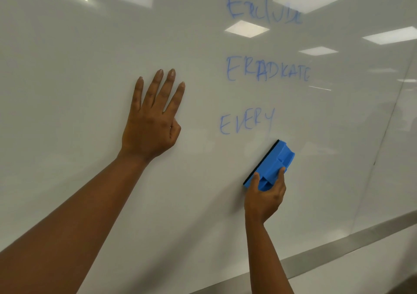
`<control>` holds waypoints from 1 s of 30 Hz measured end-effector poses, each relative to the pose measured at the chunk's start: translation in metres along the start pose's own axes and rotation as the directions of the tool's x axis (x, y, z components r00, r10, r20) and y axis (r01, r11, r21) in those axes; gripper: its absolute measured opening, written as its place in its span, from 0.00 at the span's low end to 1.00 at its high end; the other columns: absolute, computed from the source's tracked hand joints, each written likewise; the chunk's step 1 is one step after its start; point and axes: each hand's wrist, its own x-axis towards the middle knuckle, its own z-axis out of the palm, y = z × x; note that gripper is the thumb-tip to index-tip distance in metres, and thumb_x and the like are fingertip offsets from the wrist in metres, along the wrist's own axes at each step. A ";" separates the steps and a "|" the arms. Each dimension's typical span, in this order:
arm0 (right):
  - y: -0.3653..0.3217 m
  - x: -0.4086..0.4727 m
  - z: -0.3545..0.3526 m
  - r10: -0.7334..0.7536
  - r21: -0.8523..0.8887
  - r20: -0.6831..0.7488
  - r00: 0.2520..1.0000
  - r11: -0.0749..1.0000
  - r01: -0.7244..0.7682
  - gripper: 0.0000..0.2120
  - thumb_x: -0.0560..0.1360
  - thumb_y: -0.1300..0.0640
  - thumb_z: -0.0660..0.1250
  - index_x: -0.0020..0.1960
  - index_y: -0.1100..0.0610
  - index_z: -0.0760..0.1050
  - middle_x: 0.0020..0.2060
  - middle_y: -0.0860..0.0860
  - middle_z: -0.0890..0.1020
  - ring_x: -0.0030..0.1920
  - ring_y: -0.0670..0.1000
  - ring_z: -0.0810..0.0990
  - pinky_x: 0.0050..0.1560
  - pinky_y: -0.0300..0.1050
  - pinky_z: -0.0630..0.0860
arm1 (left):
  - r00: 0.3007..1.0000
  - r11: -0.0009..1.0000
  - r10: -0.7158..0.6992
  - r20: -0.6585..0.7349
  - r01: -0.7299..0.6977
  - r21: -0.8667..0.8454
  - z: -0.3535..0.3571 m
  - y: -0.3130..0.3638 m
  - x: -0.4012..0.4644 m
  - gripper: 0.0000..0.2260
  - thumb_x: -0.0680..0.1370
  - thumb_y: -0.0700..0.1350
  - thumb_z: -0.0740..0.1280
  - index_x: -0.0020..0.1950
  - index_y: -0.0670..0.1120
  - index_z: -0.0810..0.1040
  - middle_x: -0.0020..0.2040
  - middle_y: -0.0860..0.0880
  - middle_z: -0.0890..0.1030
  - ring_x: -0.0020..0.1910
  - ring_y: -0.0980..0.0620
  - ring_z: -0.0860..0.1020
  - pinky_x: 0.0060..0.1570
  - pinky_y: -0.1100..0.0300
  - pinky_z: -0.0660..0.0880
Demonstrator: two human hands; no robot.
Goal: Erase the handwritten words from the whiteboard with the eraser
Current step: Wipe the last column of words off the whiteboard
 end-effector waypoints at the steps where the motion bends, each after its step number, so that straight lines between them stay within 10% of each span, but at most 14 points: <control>1: -0.002 0.000 0.001 0.042 0.009 -0.008 0.999 0.999 -0.042 0.31 0.73 0.56 0.68 0.72 0.54 0.60 0.65 0.55 0.70 0.64 0.54 0.69 0.61 0.52 0.70 | 1.000 1.000 -0.001 0.001 0.001 -0.002 0.000 0.000 0.000 0.28 0.74 0.41 0.55 0.75 0.42 0.60 0.75 0.39 0.60 0.74 0.40 0.57 0.72 0.43 0.47; 30: -0.064 0.033 0.022 -0.142 0.028 0.018 0.990 0.989 0.142 0.32 0.73 0.54 0.68 0.73 0.50 0.58 0.64 0.53 0.70 0.62 0.52 0.69 0.51 0.38 0.65 | 1.000 1.000 0.001 -0.019 -0.001 -0.019 0.001 -0.001 -0.003 0.27 0.74 0.41 0.54 0.75 0.42 0.61 0.74 0.40 0.61 0.74 0.40 0.58 0.72 0.42 0.50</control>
